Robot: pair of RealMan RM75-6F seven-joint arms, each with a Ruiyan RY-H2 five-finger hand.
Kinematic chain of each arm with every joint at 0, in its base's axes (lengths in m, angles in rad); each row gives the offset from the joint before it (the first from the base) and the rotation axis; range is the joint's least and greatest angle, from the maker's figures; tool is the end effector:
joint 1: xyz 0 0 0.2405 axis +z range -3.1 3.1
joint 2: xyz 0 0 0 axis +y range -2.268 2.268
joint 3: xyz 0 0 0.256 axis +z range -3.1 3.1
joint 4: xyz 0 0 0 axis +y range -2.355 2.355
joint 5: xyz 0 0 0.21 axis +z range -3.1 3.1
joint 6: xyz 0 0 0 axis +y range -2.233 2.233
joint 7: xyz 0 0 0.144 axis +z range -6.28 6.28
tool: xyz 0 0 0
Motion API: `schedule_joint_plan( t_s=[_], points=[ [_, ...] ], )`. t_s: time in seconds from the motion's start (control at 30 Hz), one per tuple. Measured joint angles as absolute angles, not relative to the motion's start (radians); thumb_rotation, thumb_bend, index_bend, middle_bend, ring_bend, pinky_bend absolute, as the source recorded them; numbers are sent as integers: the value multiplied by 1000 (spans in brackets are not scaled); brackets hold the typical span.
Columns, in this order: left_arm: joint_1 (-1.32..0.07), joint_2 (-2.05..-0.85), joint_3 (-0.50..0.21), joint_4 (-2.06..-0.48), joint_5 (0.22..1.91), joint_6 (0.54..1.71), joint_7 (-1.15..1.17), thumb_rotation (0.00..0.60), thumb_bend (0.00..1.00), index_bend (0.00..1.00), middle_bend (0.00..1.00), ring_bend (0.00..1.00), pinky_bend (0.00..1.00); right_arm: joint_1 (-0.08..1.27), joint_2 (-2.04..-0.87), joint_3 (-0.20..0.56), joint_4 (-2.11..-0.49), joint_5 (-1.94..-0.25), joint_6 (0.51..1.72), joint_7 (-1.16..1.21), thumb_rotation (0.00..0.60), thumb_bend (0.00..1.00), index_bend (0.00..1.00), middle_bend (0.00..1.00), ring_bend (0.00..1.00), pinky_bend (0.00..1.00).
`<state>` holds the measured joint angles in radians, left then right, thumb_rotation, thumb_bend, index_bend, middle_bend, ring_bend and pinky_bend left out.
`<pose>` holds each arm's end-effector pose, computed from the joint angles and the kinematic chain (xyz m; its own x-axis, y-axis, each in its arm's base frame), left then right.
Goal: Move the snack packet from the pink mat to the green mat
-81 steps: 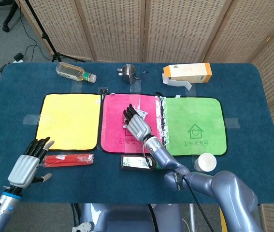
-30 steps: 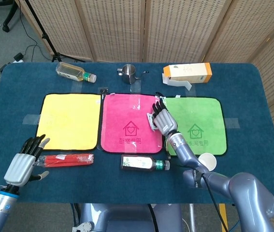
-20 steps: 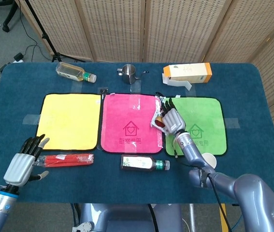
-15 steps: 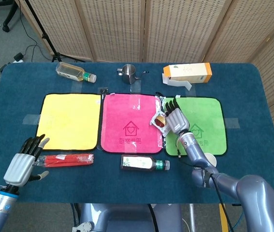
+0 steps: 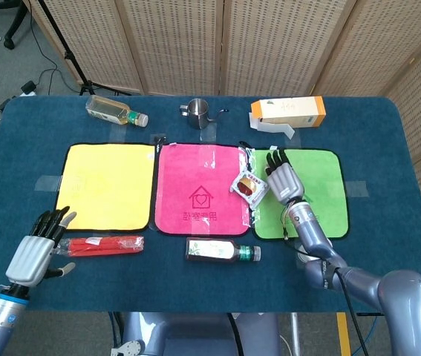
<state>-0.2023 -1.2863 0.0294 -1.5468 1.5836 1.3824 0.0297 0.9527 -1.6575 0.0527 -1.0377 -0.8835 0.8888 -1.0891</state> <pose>-0.2836 0.1954 0.0821 0.3637 0.1455 0.9201 0.9203 -0.2091 -0.3307 -0.1805 -0.4230 -0.0175 0.9880 0.0367 0.1499 -0.1294 -0.3328 0.9341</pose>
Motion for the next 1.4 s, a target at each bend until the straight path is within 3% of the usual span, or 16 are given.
schedule_joint_plan(
  t_s=[0.73, 1.4],
  points=[
    [-199, -1279, 40, -1552, 1611, 1396, 16, 600, 93, 0, 0, 0, 0, 997, -1632, 83, -1352, -937, 1017, -1222, 600, 981, 150, 45, 0, 42],
    [-203, -1283, 40, -1547, 1606, 1383, 15, 600, 93, 0, 0, 0, 0, 999, -1706, 55, -1273, -921, 982, -1204, 600, 981, 150, 46, 0, 42]
  ],
)
